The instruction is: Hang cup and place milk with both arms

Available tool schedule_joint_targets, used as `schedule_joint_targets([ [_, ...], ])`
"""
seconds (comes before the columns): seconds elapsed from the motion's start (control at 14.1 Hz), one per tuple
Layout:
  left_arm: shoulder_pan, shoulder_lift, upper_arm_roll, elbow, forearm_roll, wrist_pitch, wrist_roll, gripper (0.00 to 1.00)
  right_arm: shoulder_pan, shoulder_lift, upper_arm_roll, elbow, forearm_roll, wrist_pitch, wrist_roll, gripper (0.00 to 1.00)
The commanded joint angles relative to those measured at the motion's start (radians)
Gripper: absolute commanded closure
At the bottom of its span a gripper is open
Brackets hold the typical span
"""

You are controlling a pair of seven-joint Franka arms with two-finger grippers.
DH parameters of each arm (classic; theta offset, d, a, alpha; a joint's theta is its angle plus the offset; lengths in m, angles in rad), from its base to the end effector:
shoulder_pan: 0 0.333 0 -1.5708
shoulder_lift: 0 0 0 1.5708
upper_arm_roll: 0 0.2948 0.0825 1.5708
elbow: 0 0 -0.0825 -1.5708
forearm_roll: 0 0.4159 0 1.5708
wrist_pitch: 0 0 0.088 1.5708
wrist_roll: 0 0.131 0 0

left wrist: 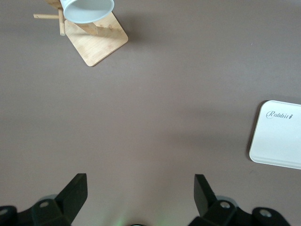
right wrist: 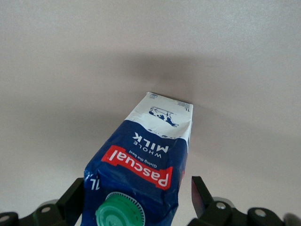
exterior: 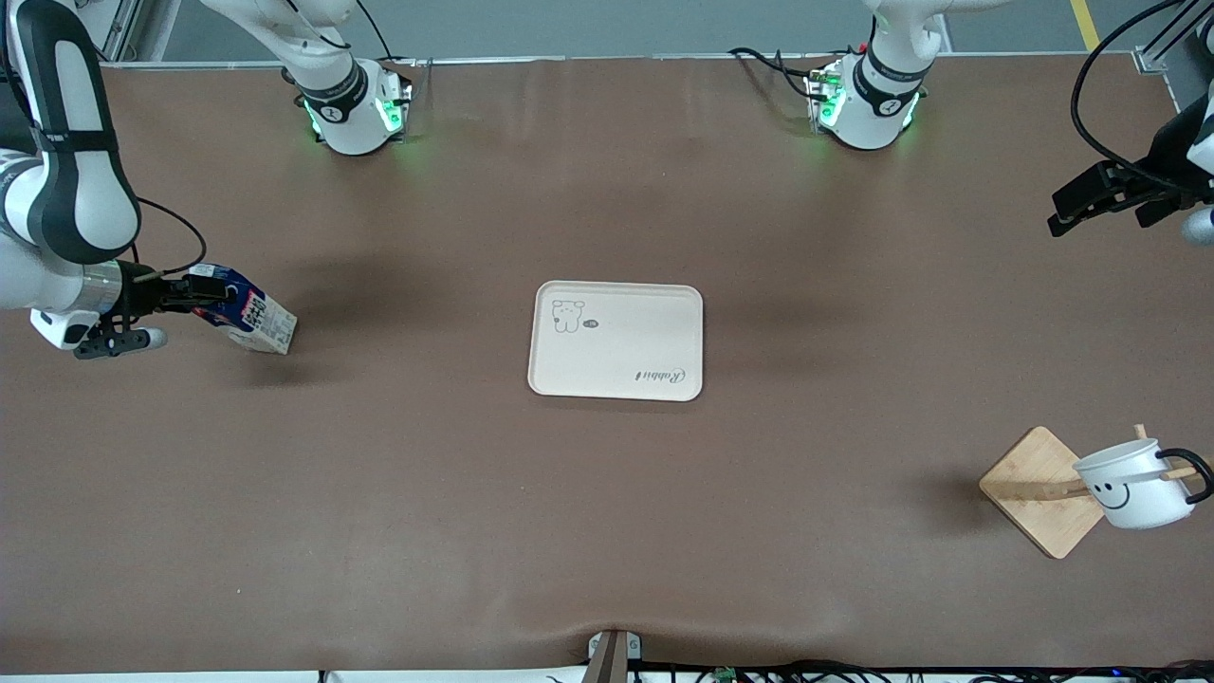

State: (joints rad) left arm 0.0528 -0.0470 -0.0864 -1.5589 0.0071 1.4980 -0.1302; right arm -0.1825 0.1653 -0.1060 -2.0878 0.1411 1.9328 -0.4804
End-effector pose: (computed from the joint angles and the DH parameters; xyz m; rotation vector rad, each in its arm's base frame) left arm 0.5648 -0.0191 0.6059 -3.1256 -0.1520 0.0205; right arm 0.5285 -0.1439 0.2609 -2.8960 -0.1729 0.3741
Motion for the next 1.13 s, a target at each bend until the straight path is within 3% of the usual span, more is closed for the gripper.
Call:
schedule_joint_targets([
  [0.0,0.002,-0.014,0.008,-0.006,-0.013,-0.009,0.008,0.00,-0.018,-0.012,0.016,-0.006,0.029,-0.003,-0.009,0.03],
  [1.06,-0.004,0.012,0.007,-0.003,0.002,-0.004,0.009,0.00,-0.014,-0.013,0.017,0.002,0.031,-0.017,-0.006,0.02],
])
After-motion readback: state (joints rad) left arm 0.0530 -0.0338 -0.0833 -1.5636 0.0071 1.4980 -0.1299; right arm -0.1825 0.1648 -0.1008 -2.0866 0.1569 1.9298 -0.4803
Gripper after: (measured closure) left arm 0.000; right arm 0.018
